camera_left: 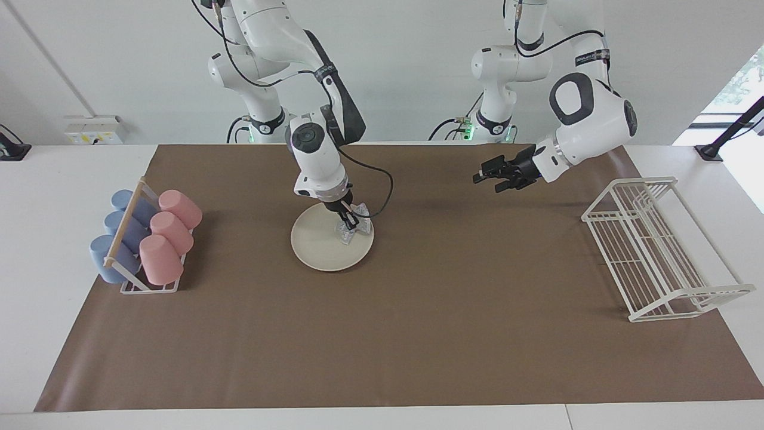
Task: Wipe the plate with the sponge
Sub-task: 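Lower the sponge onto the plate with the right gripper, then rub the sponge around the plate surface with the right gripper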
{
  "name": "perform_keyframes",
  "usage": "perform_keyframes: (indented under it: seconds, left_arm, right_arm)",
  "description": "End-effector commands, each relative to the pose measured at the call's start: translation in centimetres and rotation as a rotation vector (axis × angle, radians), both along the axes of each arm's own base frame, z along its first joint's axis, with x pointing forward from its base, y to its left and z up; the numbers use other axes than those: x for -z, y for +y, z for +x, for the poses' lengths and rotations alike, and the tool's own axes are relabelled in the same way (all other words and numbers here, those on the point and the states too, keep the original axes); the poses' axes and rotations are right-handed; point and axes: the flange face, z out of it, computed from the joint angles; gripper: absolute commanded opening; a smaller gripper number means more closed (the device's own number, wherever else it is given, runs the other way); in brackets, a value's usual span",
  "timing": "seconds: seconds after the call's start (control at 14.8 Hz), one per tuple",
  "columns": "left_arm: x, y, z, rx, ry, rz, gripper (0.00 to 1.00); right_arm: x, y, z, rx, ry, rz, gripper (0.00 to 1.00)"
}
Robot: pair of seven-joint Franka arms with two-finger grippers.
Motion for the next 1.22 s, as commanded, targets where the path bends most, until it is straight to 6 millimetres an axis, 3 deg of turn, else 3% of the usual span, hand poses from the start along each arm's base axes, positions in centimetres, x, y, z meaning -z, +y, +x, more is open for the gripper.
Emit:
perform_keyframes:
  seconds: [0.0,0.34,0.47,0.74,0.95,1.15]
  left_arm:
    - [-1.0,0.3,0.3,-0.002,-0.011,0.041,1.0]
    - [-1.0,0.5,0.5,-0.024,-0.007,0.045,1.0]
    - [-1.3,0.5,0.6,-0.03,-0.011,0.049,1.0]
    - [-1.8,0.2,0.9,-0.03,-0.032,0.048,1.0]
    - [-2.0,0.4,1.2,-0.042,-0.044,0.051,1.0]
    - [-1.9,0.5,1.2,-0.044,-0.042,0.052,1.0]
  right_arm:
    - [1.1,-2.7,0.6,-0.046,-0.006,-0.014,0.0]
    - [1.5,-6.8,2.1,-0.143,-0.027,-0.013,0.0]
    - [1.4,-7.6,2.4,-0.158,-0.034,-0.012,0.0]
    - [1.7,-5.8,1.6,-0.118,-0.019,-0.015,0.0]
    - [2.2,-2.3,0.2,-0.055,-0.002,-0.012,0.0]
    - [2.6,-0.4,-0.3,0.017,-0.019,-0.009,0.0]
